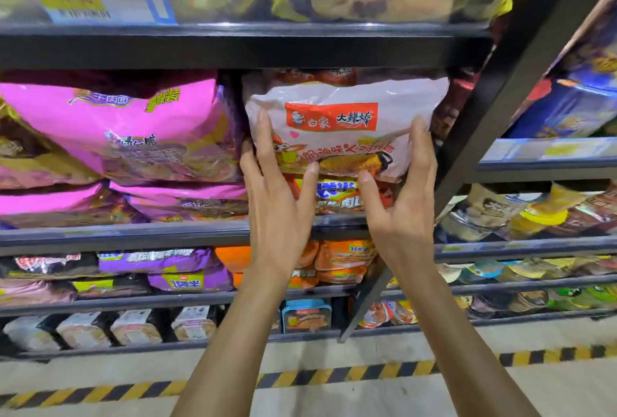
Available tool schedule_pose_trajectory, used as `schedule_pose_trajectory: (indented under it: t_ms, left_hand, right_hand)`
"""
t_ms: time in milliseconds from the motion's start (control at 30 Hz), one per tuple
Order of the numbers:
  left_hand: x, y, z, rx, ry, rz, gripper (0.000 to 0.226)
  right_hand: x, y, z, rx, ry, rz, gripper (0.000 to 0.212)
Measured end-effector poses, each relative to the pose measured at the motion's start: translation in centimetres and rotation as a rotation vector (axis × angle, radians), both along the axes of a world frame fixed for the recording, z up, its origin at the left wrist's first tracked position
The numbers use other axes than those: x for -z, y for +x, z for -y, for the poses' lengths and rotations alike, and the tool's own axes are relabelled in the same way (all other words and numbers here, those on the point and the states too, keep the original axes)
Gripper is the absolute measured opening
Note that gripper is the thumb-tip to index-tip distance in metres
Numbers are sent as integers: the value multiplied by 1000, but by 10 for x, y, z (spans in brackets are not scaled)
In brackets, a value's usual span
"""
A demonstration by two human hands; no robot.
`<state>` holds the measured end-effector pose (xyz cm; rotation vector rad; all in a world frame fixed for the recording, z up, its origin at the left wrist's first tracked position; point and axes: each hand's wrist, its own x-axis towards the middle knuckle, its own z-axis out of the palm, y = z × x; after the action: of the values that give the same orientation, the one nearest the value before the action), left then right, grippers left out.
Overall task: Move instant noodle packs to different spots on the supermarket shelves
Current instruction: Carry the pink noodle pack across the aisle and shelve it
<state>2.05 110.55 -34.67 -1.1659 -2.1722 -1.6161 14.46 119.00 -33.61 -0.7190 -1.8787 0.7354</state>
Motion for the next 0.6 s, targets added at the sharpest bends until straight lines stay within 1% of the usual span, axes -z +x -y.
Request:
schedule_pose_trajectory:
  t_ms: [100, 300, 467, 600]
  left_hand:
    - [2, -12, -5, 7, 16, -37, 90]
    - [13, -32, -4, 137, 73, -33, 100]
    - [15, -29, -3, 149, 86, -60, 98]
    - [20, -26, 0, 160, 126, -64, 98]
  right_hand:
    - [2, -2, -8, -18, 25, -15, 81]
    - [7, -8, -17, -32, 53, -31, 80]
    - [13, -6, -20, -46, 89, -75, 82]
    - [16, -4, -14, -61, 68, -150, 84]
